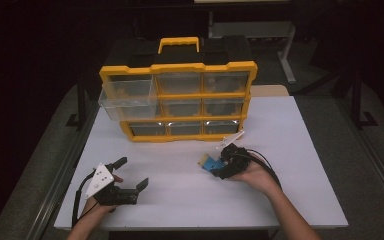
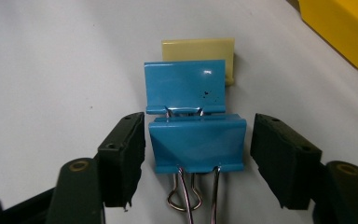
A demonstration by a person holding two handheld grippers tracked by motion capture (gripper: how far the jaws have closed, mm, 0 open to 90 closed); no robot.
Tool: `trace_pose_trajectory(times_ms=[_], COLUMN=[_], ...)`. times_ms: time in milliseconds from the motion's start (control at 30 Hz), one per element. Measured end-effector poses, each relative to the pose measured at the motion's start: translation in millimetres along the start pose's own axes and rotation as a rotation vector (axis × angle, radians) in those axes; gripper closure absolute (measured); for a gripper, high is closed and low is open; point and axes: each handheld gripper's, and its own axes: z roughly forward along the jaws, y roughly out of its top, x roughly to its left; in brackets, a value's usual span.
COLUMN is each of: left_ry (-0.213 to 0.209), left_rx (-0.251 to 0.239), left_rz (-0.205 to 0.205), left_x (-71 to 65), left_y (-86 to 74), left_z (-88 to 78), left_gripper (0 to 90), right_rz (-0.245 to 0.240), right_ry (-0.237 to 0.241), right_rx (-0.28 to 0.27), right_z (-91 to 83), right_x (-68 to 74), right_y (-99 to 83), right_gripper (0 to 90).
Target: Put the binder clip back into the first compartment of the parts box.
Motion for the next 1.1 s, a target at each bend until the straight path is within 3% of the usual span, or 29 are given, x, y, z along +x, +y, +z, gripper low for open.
trace_pose_trajectory(times_ms=[567, 1067, 1100], left_ry=[-0.003, -0.007, -0.007], left_rx=[0.003, 0.0, 0.001], left_rz=[0.008, 0.0, 0.001], left_x=[0.4, -0.3, -0.4], left_y=[-0.1, -0.1, -0.1], left_z=[0.4, 0.2, 0.1], left_gripper=[0.0, 0.0, 0.0], right_rz=[-0.019, -0.025, -0.006], right_ry=[0.0, -0.004, 0.011], right_rx=[0.011, 0.012, 0.008], right_z=[1.3, -1.9, -3.1], right_x=[1.3, -2.2, -1.5], right_y=[-0.8, -0.8, -0.5], right_gripper=[46.4, 48.8, 48.8])
